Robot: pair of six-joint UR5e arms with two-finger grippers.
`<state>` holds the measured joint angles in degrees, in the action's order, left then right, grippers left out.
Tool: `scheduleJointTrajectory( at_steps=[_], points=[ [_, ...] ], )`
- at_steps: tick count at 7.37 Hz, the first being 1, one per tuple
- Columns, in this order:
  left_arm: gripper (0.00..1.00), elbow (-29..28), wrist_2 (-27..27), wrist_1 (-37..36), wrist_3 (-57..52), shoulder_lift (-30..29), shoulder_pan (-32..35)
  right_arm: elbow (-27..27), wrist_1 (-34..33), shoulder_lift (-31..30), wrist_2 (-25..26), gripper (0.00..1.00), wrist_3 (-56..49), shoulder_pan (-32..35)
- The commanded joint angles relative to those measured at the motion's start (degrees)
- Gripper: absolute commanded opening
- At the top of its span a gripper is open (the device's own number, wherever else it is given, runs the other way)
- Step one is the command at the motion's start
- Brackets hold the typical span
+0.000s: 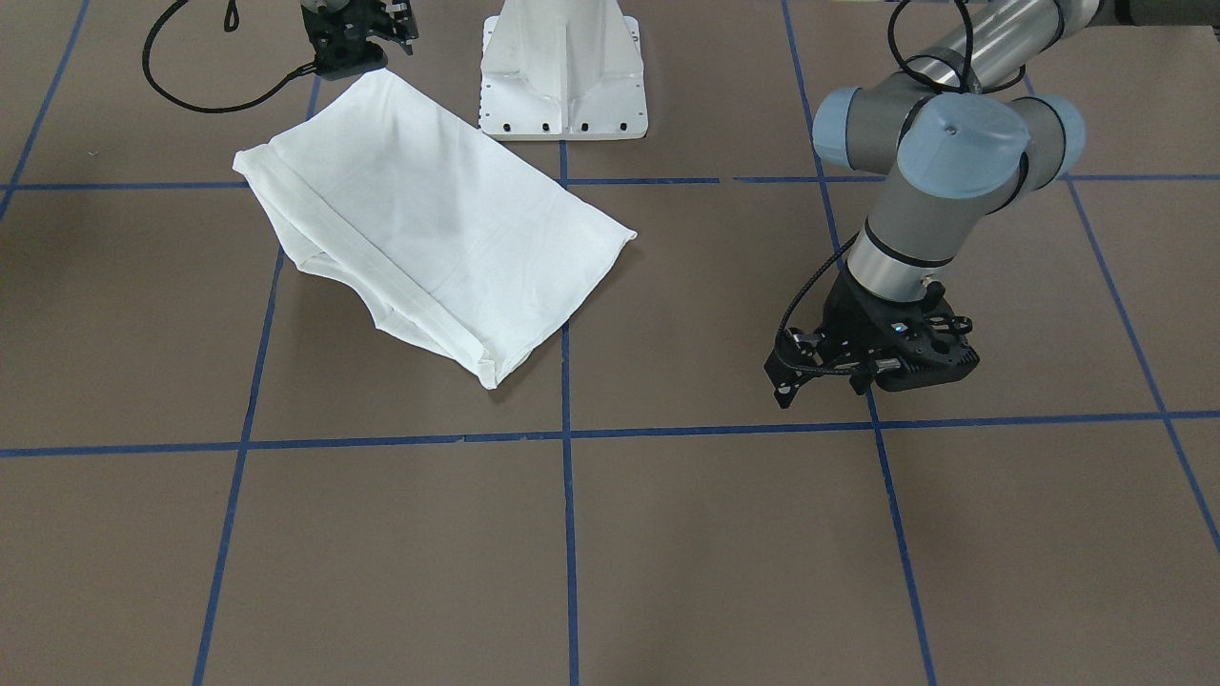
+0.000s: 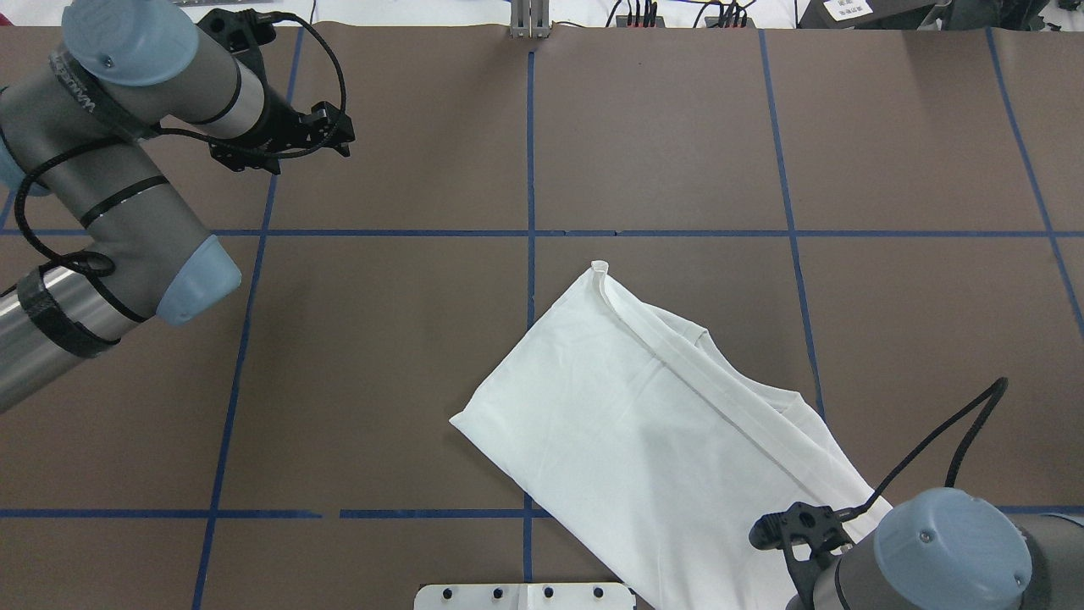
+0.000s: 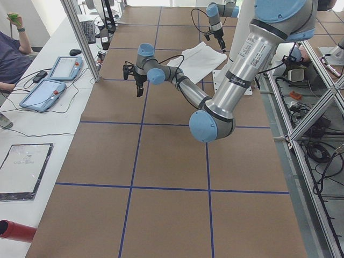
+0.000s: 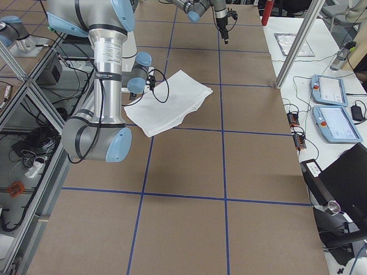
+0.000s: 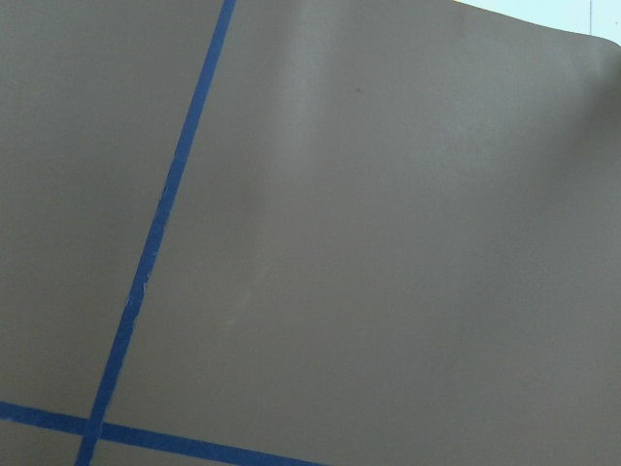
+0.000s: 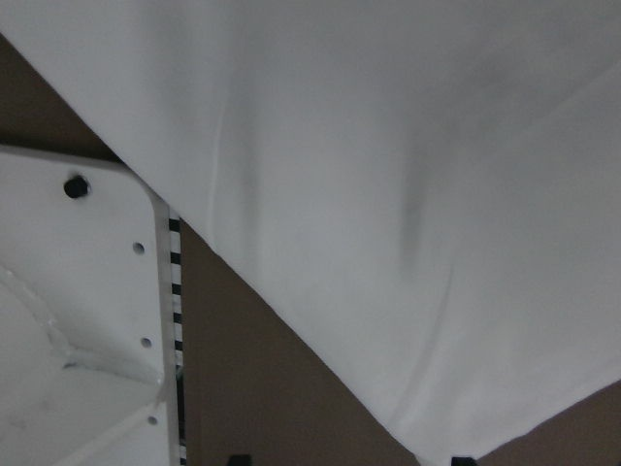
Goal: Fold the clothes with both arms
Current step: 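Release the shirt with the right gripper while the left gripper grasps its corner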
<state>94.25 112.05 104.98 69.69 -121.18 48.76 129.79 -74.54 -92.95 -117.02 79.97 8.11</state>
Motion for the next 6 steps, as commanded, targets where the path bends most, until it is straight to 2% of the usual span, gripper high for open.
scheduleJointTrajectory(
  at_steps=[1,3,5,6],
  points=[
    [0.99,4.26,1.84,-1.09,2.44,1.11,-5.83,-0.24,0.10,6.00,0.12,1.00,-0.43,11.35],
    [0.99,8.30,1.16,-0.83,19.09,1.65,-15.75,-0.41,0.10,9.01,-0.23,1.00,-1.91,22.08],
    [0.99,10.95,0.98,-0.92,27.22,1.82,-22.18,-1.64,0.10,10.51,-0.49,1.00,-5.00,27.03],
    [0.99,10.70,-1.98,-0.92,28.47,2.26,-25.43,-1.73,0.10,11.04,-0.41,1.00,-5.00,27.75]
  ],
)
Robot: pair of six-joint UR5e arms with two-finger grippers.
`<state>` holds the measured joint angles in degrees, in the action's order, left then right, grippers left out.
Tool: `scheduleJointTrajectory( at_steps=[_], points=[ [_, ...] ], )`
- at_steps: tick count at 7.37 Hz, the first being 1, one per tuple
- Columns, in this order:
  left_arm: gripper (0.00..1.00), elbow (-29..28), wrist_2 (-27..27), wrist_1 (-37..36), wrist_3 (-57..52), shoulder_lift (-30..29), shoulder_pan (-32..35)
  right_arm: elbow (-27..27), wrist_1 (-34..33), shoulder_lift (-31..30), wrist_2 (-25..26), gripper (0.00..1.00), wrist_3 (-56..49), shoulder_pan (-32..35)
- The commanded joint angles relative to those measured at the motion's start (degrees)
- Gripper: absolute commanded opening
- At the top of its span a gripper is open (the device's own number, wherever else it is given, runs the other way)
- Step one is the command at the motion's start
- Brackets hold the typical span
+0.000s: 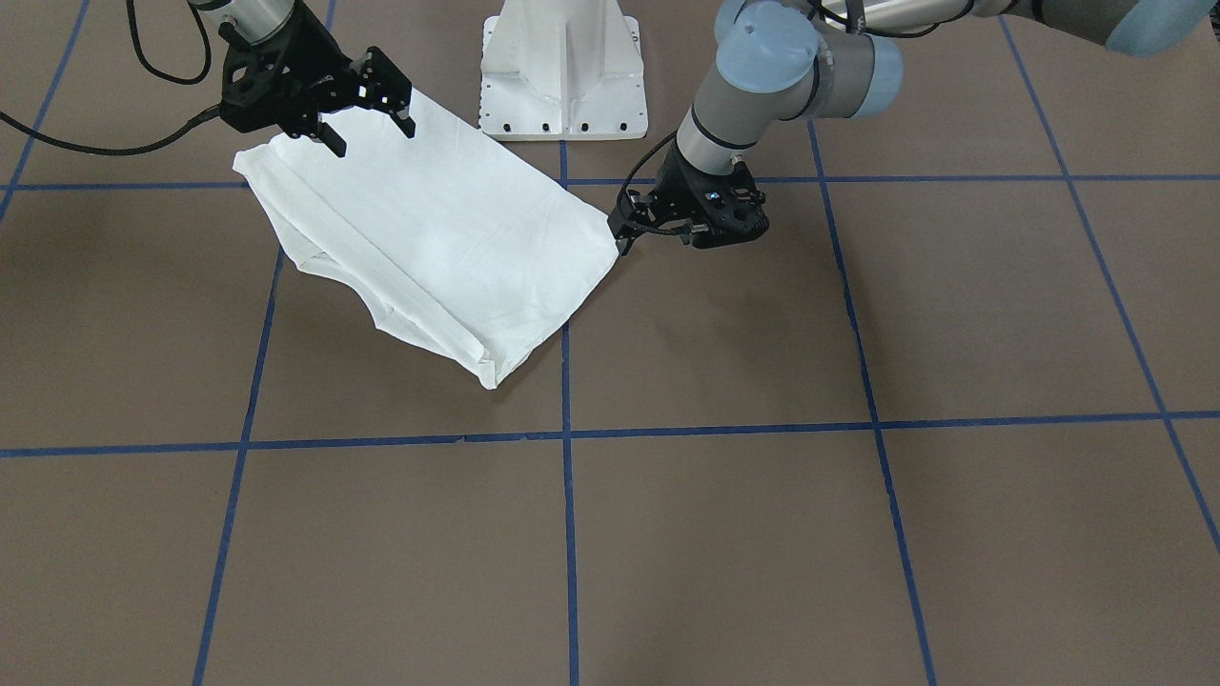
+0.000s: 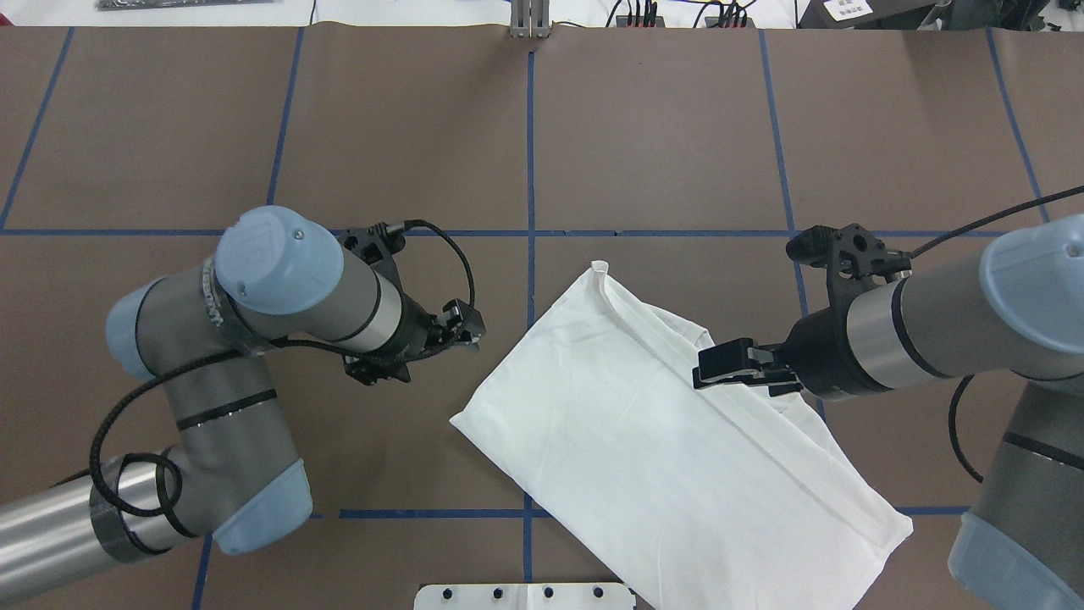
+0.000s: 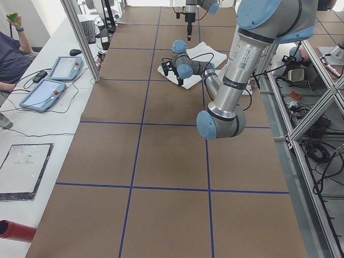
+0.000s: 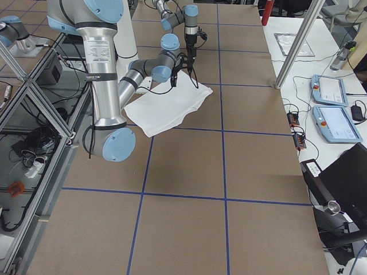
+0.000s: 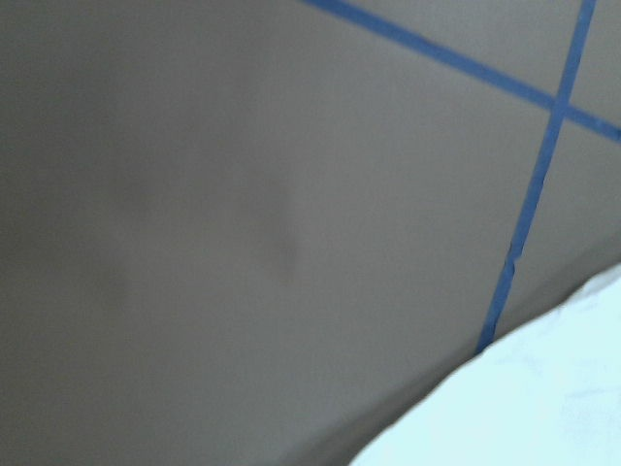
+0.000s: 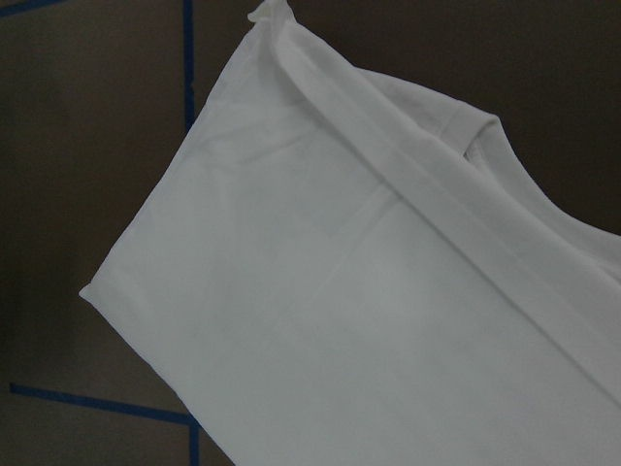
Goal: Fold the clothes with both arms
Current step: 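Release the shirt with the right gripper while the left gripper grasps its corner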
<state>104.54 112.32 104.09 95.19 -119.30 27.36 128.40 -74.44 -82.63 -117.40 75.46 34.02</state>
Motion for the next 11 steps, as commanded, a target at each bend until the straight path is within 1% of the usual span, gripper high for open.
scheduleJointTrajectory(
  at_steps=[1,2,4,6,7,8,9,10,11],
  points=[
    [0.99,-0.46,-4.55,0.06,3.50,0.47,-7.46,-0.52,0.00,0.81,0.16,1.00,-0.49,2.01],
    [0.99,-2.39,-4.83,0.41,4.55,-0.05,-8.19,-0.78,0.00,0.89,0.33,1.00,-0.49,2.02],
    [0.98,-3.28,-4.83,0.50,4.92,-0.32,-8.81,-2.19,-0.09,2.73,0.25,1.00,-0.49,2.10],
    [0.95,-4.07,-5.36,0.50,4.57,-1.11,-8.64,-2.46,-0.09,2.92,0.16,1.00,-0.49,2.19],
    [0.94,-4.25,-7.88,1.20,4.39,-1.28,-8.64,-2.80,-0.09,2.92,0.16,1.00,-0.49,2.10],
    [0.93,-5.56,-8.69,2.86,4.21,-1.37,-8.20,-2.81,0.00,3.00,0.33,1.00,-0.49,2.10],
    [0.89,-6.18,-8.70,3.57,4.21,-1.37,-8.11,-2.89,0.00,2.92,0.33,1.00,-0.49,2.10],
    [0.79,-6.53,-8.70,3.67,4.39,-1.46,-8.11,-2.90,-0.09,2.92,0.33,1.00,-0.49,2.10],
    [0.56,-6.54,-8.70,3.84,4.30,-1.55,-8.11,-2.90,-0.09,2.92,0.33,1.00,-0.49,2.10]
  ],
)
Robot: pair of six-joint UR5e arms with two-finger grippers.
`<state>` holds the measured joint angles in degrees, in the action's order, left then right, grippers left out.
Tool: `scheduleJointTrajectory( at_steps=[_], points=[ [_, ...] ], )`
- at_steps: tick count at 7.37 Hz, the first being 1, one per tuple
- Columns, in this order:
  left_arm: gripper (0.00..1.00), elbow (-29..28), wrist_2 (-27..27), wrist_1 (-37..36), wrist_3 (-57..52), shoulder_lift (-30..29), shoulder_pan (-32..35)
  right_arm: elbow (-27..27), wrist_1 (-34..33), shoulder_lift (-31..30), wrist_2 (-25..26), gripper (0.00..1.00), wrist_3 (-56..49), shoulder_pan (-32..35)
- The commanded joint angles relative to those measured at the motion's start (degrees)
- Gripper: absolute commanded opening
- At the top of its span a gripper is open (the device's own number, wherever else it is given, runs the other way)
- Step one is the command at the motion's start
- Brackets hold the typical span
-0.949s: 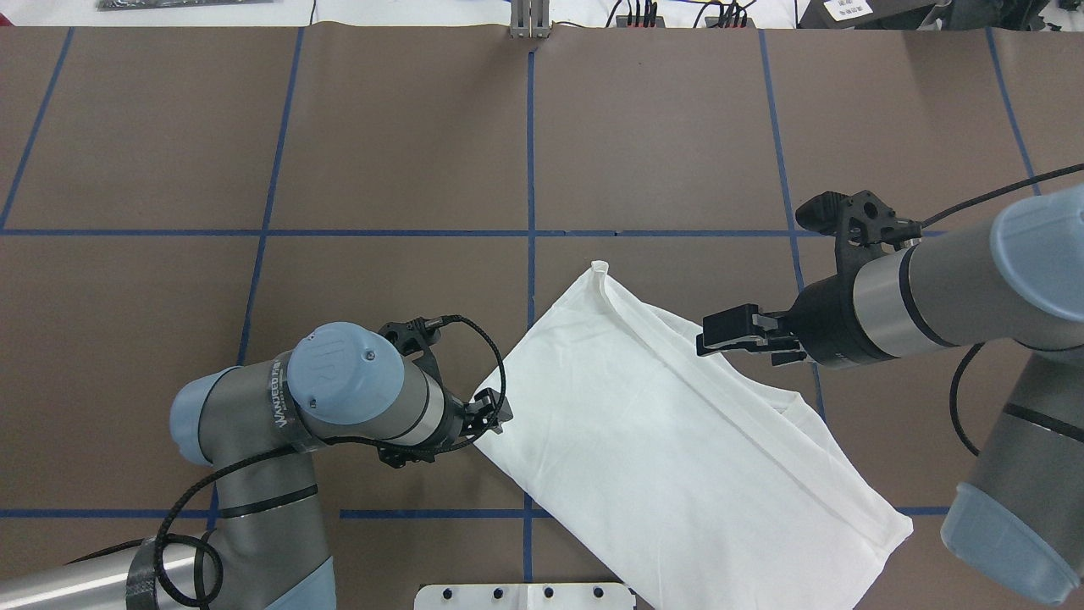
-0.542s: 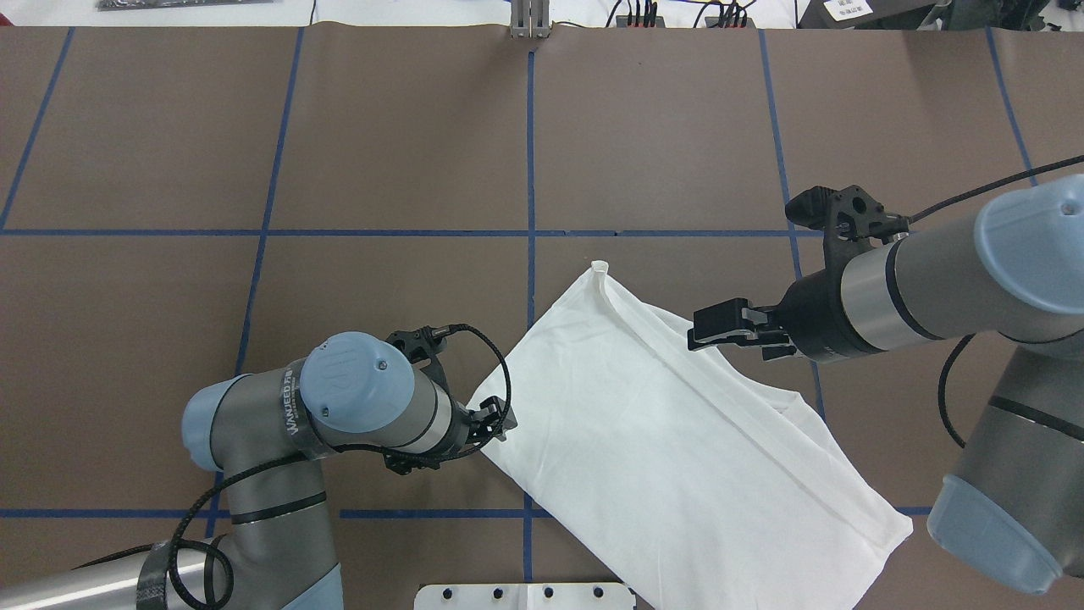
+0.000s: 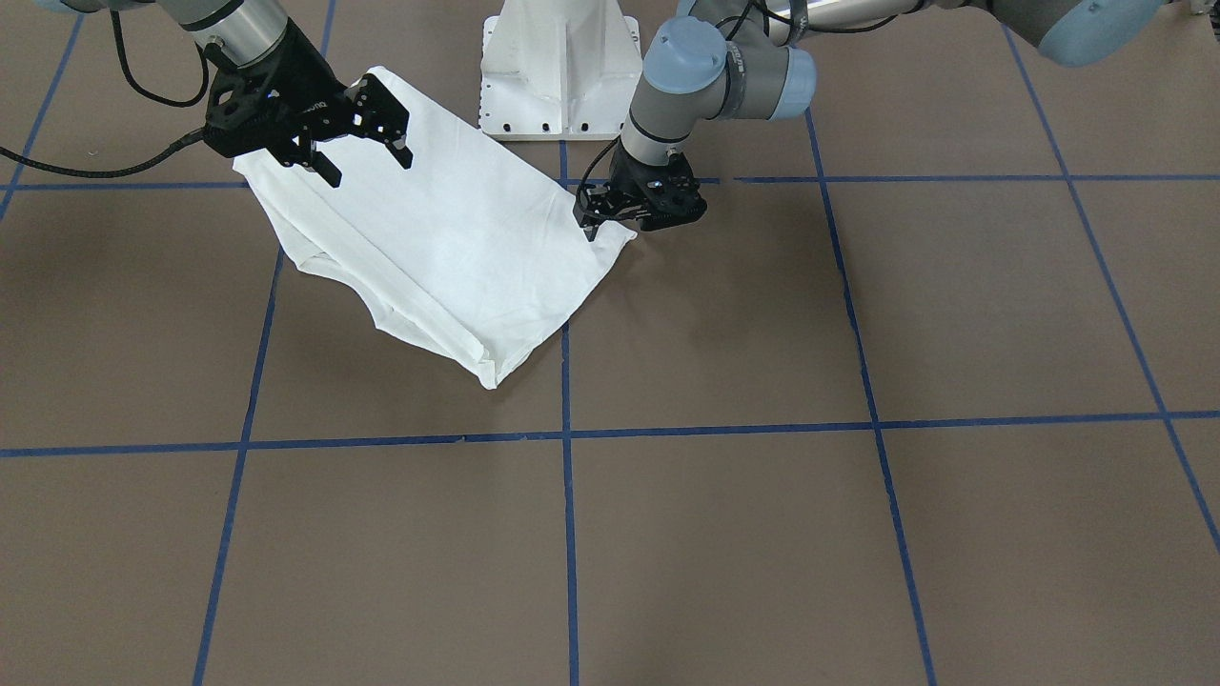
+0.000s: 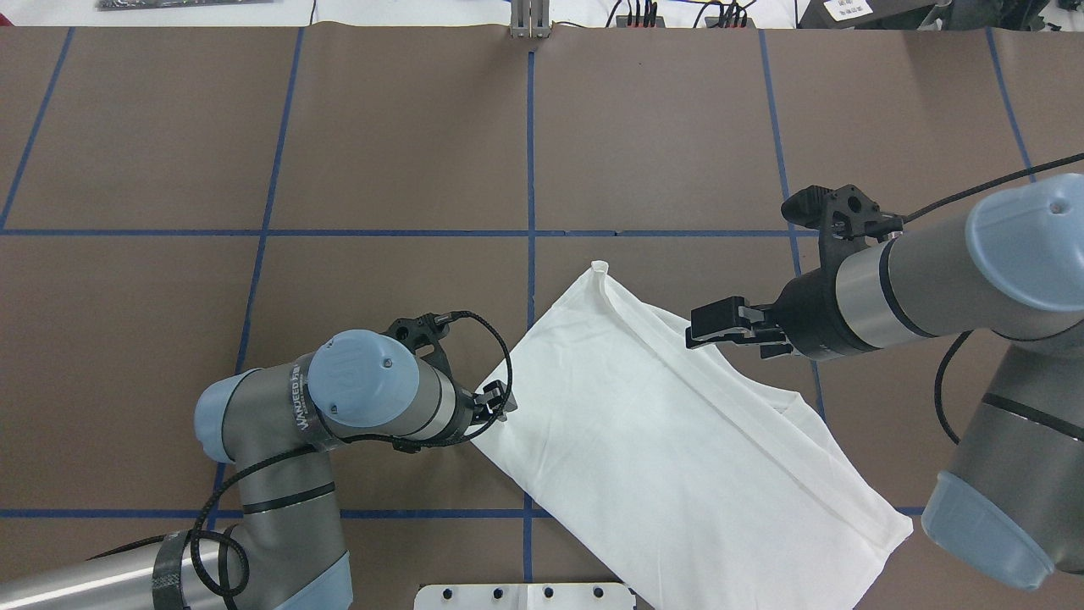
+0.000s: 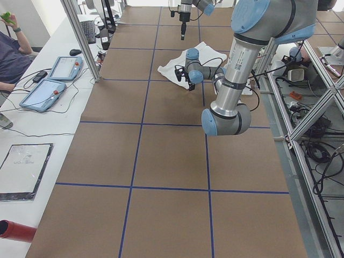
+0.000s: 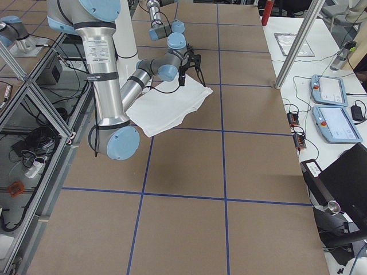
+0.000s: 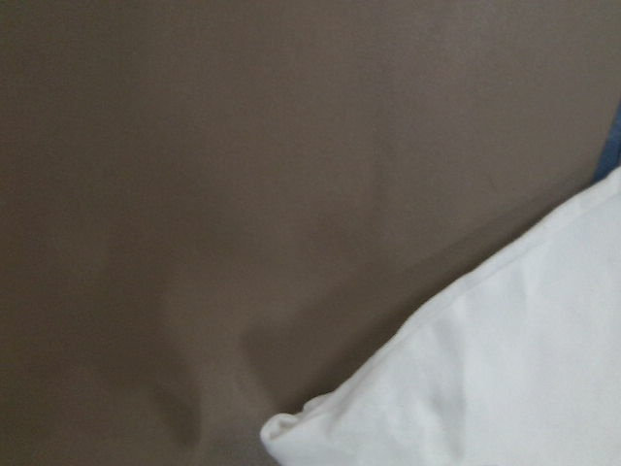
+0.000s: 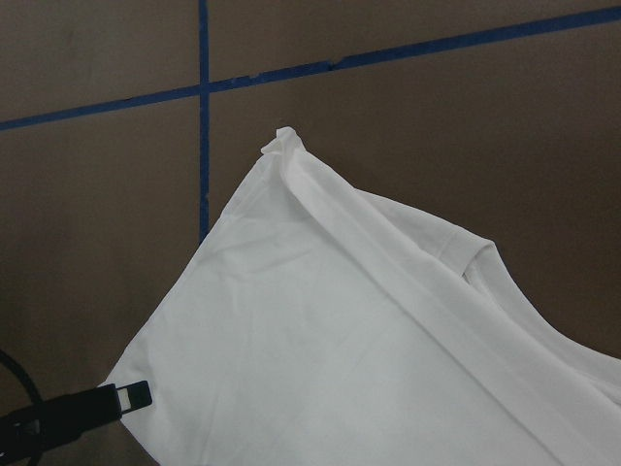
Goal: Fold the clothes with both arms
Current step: 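Release the shirt with the right gripper while the left gripper grasps its corner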
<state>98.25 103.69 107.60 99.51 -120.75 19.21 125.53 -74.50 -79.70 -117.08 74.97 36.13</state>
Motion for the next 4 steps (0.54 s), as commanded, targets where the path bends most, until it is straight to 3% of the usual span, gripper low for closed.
scheduleJointTrajectory(
  at_steps=[1,2,4],
  points=[
    [0.26,-0.25,-0.07,0.41,-0.10,-0.10,-0.05,-0.02,-0.03,-0.01,0.01,1.00,0.00,0.08],
    [0.00,-0.25,0.02,0.41,-0.36,-0.19,0.04,-0.02,-0.03,-0.01,0.01,1.00,0.00,0.17],
    [0.00,0.54,0.54,1.29,-0.37,-0.36,1.17,-0.11,-0.12,-0.01,0.10,1.00,0.17,0.17]
  ],
)
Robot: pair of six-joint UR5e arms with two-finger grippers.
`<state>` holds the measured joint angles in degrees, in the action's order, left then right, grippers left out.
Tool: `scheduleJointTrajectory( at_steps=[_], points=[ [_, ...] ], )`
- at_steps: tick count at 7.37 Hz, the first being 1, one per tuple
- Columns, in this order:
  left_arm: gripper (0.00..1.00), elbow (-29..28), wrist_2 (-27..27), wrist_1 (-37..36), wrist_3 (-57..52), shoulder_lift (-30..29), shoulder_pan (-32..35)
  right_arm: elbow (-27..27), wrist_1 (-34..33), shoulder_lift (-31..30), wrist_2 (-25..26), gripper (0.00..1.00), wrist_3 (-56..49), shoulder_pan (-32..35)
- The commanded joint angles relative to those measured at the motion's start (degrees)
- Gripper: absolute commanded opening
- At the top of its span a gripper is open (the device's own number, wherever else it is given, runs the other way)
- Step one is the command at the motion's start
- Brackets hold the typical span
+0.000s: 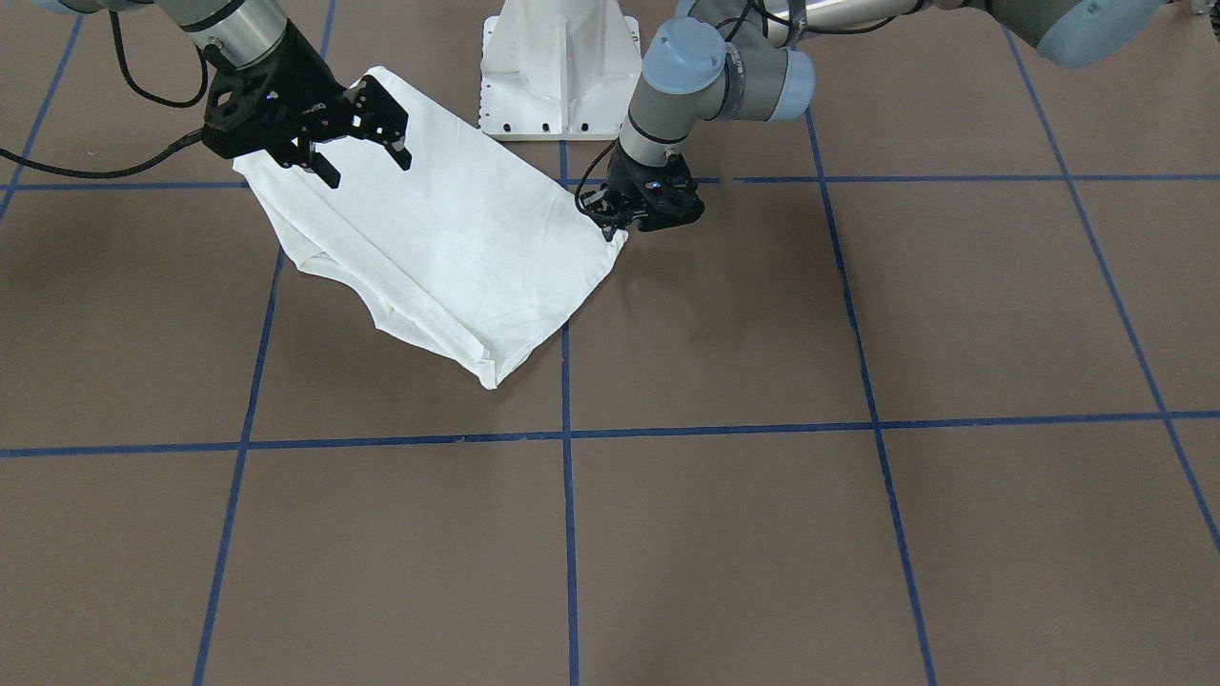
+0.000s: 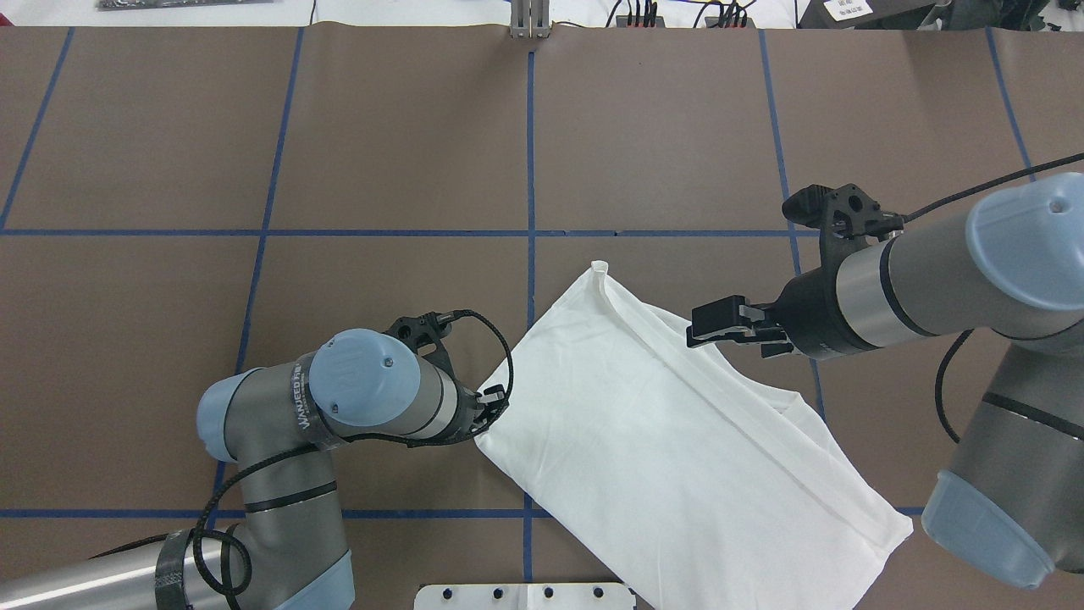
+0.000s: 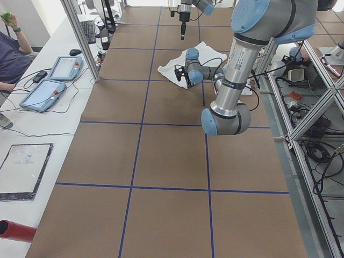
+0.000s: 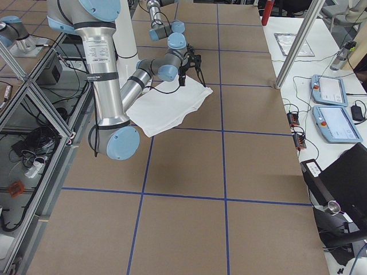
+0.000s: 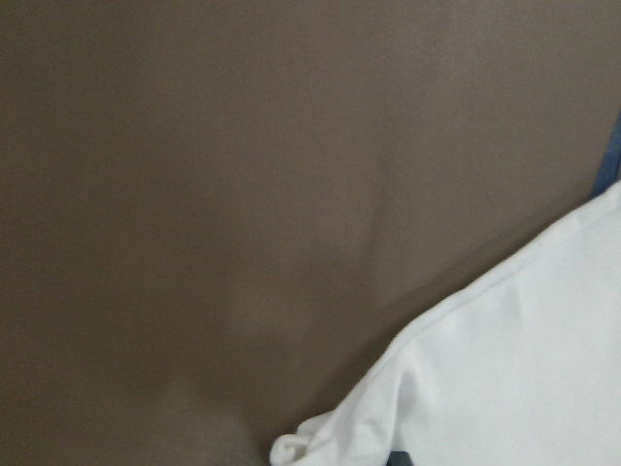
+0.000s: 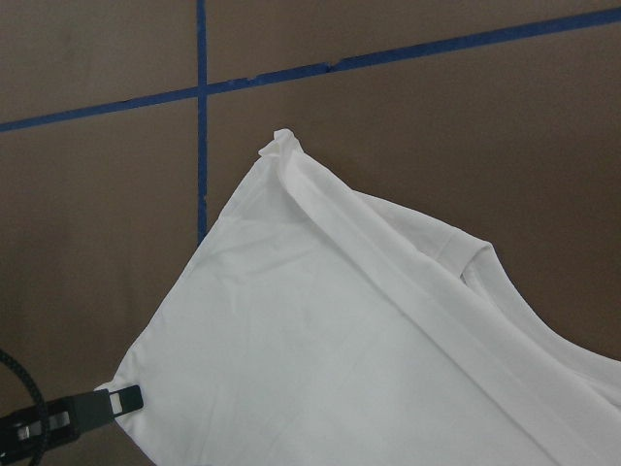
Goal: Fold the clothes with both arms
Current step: 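Drag the shirt corner with the left gripper farther from the robot, straightening it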
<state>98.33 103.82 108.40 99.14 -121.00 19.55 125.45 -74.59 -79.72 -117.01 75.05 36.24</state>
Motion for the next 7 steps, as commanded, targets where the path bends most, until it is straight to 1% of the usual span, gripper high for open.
scheduleJointTrajectory(
  at_steps=[1,2,3,4,5,6,7],
  points=[
    [0.00,0.54,1.90,0.15,0.00,-0.11,3.28,-0.20,-0.03,0.00,0.21,1.00,0.01,0.06],
    [0.00,0.37,3.39,-0.03,0.00,-0.02,6.61,-0.21,-0.03,0.00,0.21,1.00,0.01,0.14],
    [0.00,-0.33,3.41,0.05,-0.52,-0.02,8.82,-0.29,0.05,0.00,0.21,1.00,0.01,0.23],
    [0.00,-0.77,3.58,-0.03,-3.83,-0.11,11.28,-0.38,0.06,0.17,0.21,1.00,0.01,0.41],
    [0.00,-3.73,3.58,0.05,-6.65,-1.33,13.83,-0.38,0.06,0.17,0.47,1.00,0.01,0.58],
    [0.00,-12.11,3.24,0.06,-8.25,-7.08,16.20,-0.56,0.06,0.17,0.47,1.00,0.01,0.67],
    [0.00,-16.90,3.23,0.66,-11.74,-9.40,18.31,-0.91,0.06,0.17,0.47,1.00,0.01,0.67]
  ],
)
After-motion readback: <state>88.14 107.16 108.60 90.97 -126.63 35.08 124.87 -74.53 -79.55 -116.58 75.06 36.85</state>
